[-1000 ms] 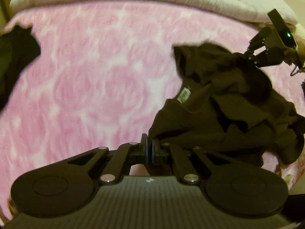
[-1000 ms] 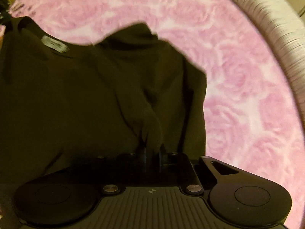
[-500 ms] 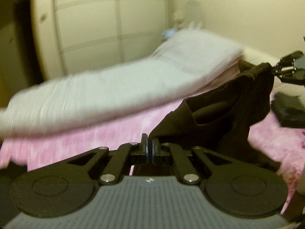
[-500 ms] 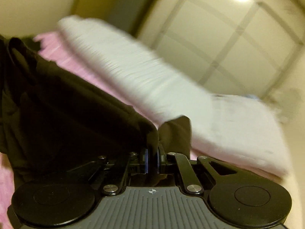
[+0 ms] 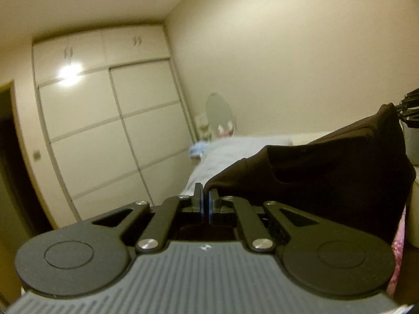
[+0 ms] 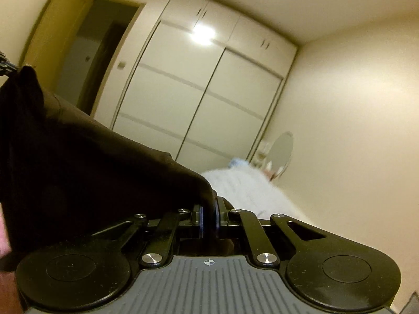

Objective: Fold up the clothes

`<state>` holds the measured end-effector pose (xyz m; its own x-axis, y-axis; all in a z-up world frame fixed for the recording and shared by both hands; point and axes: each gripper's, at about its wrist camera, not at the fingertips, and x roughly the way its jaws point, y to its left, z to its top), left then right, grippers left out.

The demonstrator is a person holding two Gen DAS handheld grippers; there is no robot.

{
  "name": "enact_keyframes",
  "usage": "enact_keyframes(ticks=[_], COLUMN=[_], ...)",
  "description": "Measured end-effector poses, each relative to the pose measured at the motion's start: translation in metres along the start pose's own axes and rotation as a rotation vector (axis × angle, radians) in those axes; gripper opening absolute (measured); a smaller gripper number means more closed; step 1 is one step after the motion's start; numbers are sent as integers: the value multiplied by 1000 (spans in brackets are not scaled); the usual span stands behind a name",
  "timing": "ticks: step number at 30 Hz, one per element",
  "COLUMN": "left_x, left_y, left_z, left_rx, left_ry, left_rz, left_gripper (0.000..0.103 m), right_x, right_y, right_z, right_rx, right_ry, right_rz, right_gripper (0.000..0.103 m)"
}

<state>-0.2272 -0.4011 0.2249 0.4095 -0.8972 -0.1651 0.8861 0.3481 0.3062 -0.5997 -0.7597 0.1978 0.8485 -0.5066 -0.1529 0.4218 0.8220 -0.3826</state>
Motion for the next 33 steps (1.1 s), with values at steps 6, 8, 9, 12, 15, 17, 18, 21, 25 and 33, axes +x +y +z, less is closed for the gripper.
enact_keyframes(ticks=[6,8,9,12,15,17,18,21,25,33], left_x=[76,129,156,264,363,413,423,414,375,318], left_y=[7,6,5,-5,-9,-10,-14,-45,-78,-119], left_z=[20,0,-13,-80,-165,-231,-258,-316,-370,-428], left_rx=[13,-12,-26,-110,-182,-258,-319,-415,-467,-414], left_ry=[55,127,165,325,527,696,757,860,1017,1196], left_rz=[-37,-27,-21,21,100,167,188,176,139,50], left_gripper=[4,4,4,8,43,43,43,45,55,63], right_x=[52,97,121,222,334,410,440,469,459,381], right_y=[-25,-25,-25,-17,1,23,33,48,66,66], right_z=[21,10,0,-48,-114,-166,-192,-249,-302,-351], right_rx=[3,-17,-21,-46,-90,-142,-153,-86,13,267], right_ry=[24,68,96,190,299,419,492,597,754,1007], right_rz=[-13,19,41,120,190,219,229,303,410,496], right_gripper=[6,6,6,6,9,21,30,40,49,54])
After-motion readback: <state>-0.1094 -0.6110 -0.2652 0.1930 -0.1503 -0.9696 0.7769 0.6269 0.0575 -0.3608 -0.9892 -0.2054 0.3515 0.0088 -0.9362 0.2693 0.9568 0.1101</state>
